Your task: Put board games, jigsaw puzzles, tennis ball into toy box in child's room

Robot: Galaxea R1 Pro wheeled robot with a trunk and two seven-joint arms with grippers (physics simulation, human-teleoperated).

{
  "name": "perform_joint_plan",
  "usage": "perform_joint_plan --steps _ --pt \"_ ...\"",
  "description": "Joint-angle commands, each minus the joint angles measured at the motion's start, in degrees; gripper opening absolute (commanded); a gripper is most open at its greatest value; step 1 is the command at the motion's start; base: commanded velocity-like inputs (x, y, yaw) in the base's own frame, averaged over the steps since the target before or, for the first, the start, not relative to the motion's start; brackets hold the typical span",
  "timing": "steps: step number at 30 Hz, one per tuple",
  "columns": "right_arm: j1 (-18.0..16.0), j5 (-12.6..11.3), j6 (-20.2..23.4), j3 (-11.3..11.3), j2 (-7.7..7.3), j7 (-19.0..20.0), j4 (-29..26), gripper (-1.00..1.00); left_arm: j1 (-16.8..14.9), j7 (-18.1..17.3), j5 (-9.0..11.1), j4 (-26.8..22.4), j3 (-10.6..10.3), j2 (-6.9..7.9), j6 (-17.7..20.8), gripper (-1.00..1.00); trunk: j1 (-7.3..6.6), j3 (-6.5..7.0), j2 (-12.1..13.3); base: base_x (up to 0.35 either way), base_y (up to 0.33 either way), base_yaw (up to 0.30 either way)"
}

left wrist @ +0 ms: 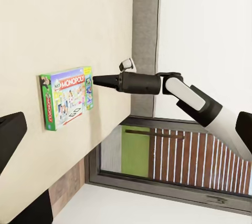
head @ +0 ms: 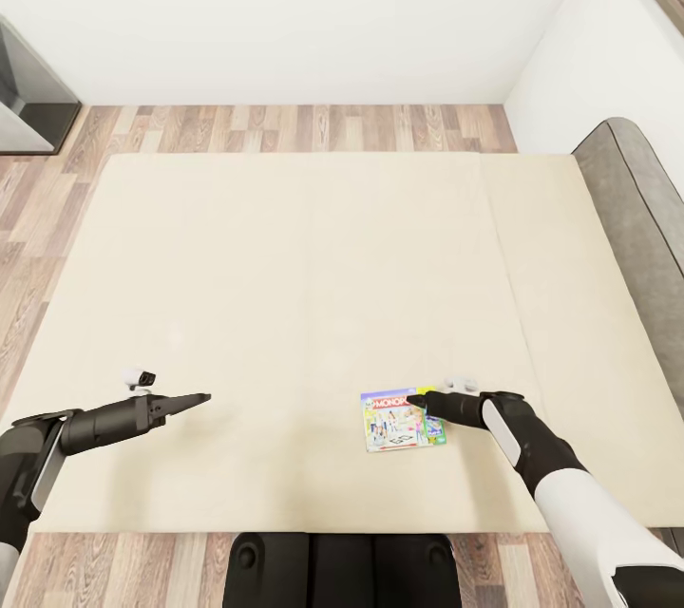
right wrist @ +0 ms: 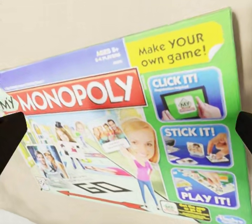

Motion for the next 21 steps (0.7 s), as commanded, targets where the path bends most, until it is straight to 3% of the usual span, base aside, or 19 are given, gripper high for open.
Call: perform_joint_plan --steps 1,21 --pt "0.0 -0.2 0.2 0.2 -0.06 0.0 -0.1 1.00 0.0 -0.2 0.0 0.0 0.0 0.03 0.6 1.00 0.03 -0.09 -0.1 0.000 0.000 0.000" --pt "0.0 -0.2 0.2 0.2 -0.36 0.0 -0.4 1.00 1.1 -0.2 0.2 -2.6 0.0 0.19 0.5 1.00 0.03 -0.34 -0.1 0.000 0.000 0.000"
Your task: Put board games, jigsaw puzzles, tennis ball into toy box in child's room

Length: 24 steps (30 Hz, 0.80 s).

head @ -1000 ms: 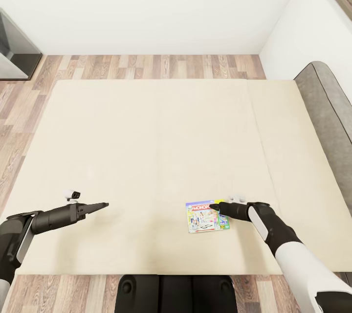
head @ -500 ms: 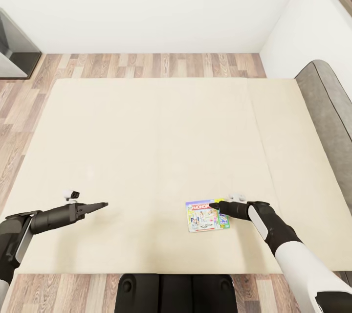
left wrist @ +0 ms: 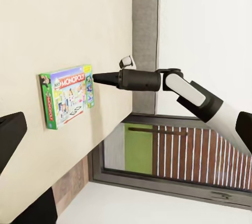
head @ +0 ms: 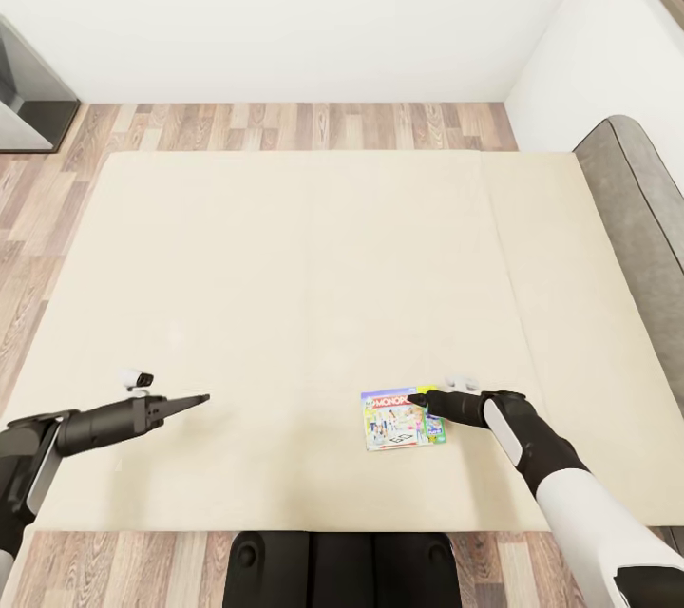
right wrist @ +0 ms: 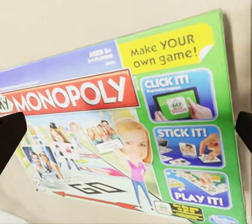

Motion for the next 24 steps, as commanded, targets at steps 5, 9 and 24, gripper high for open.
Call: perform_joint_plan --steps 5,9,24 --pt "0.0 -0.2 0.2 0.2 -0.20 0.0 -0.1 1.00 0.6 -0.2 0.0 -1.1 0.0 -0.03 0.6 1.00 0.03 -0.06 -0.1 0.000 0.000 0.000" --pt "0.0 -0.2 0.2 0.2 -0.36 0.0 -0.1 1.00 0.9 -0.2 0.1 -1.6 -0.1 -0.07 0.6 1.00 0.03 -0.06 -0.1 0.000 0.000 0.000" --pt "0.0 -0.2 0.3 0.2 -0.48 0.0 -0.1 1.00 1.1 -0.2 0.1 -1.9 -0.1 -0.14 0.6 1.00 0.03 -0.07 -0.1 0.000 0.000 0.000"
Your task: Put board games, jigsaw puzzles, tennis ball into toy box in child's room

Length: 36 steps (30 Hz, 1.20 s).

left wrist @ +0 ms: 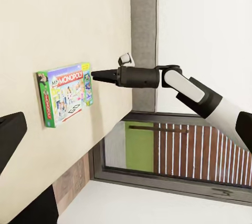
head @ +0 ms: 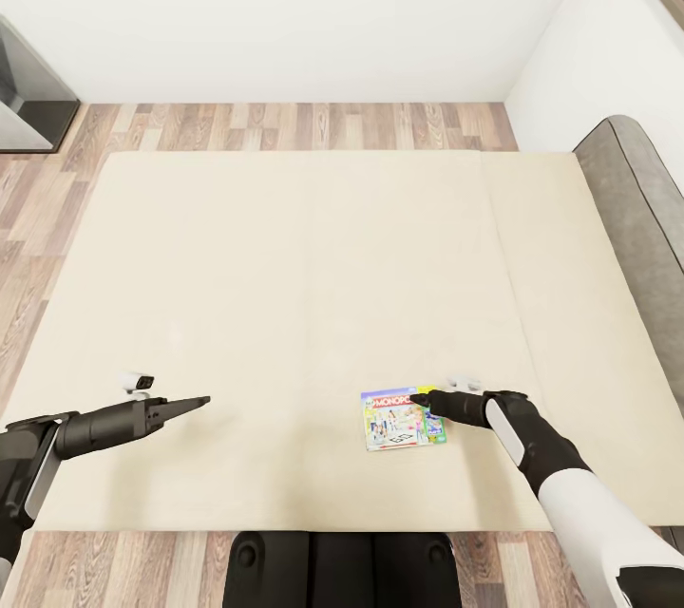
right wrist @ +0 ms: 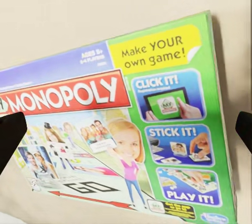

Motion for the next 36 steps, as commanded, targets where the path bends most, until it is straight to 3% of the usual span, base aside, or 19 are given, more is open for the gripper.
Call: perform_joint_plan --steps 1,7,19,36 --pt "0.0 -0.2 0.2 0.2 -0.08 0.0 -0.1 1.00 0.0 -0.2 0.0 0.0 0.0 0.01 0.6 1.00 0.03 -0.07 -0.1 0.000 0.000 0.000" --pt "0.0 -0.2 0.3 0.2 -0.26 0.3 -0.1 1.00 0.0 -0.2 0.0 0.0 0.0 0.01 0.6 1.00 0.03 -0.29 -0.1 0.000 0.000 0.000" --pt "0.0 0.0 0.2 0.3 -0.55 5.3 -0.1 1.00 0.0 -0.2 0.0 0.0 0.0 -0.05 0.6 1.00 0.03 -0.82 -0.1 0.000 0.000 0.000" --pt "0.0 0.1 0.2 0.3 -0.57 5.7 0.0 1.00 0.0 -0.2 0.0 0.0 0.0 -0.06 0.6 1.00 0.03 -1.11 -0.1 0.000 0.000 0.000"
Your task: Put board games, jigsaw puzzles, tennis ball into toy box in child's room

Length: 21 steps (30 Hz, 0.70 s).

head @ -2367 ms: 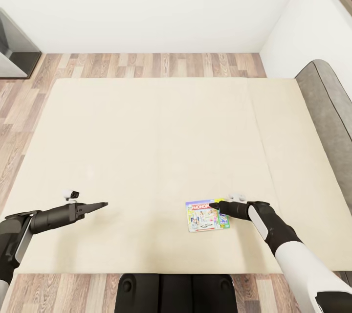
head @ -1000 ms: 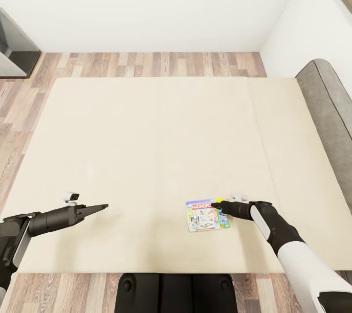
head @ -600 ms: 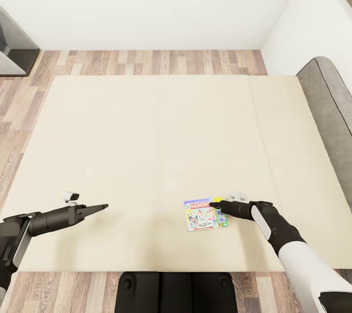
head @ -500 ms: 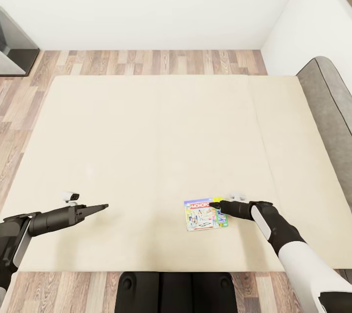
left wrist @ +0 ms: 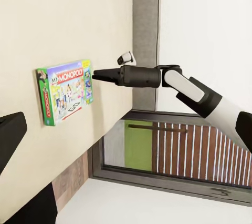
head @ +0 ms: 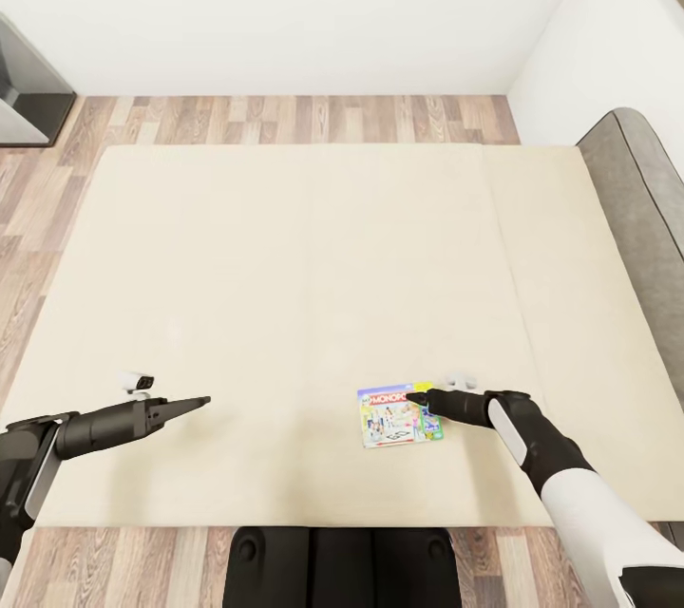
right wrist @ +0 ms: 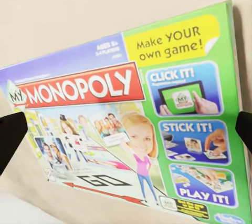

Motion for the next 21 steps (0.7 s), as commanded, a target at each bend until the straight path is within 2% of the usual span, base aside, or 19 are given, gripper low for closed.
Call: perform_joint_plan --steps 1,21 --pt "0.0 0.0 0.2 0.2 -0.05 -0.1 0.0 1.00 0.0 -0.2 0.0 0.0 0.0 0.02 0.6 1.00 0.05 -0.11 -0.1 0.000 0.000 0.000" --pt "0.0 0.0 0.2 0.1 -0.23 -0.1 -0.1 1.00 0.0 -0.2 0.0 0.0 0.0 0.07 0.6 1.00 0.05 -0.27 -0.1 0.000 0.000 0.000"
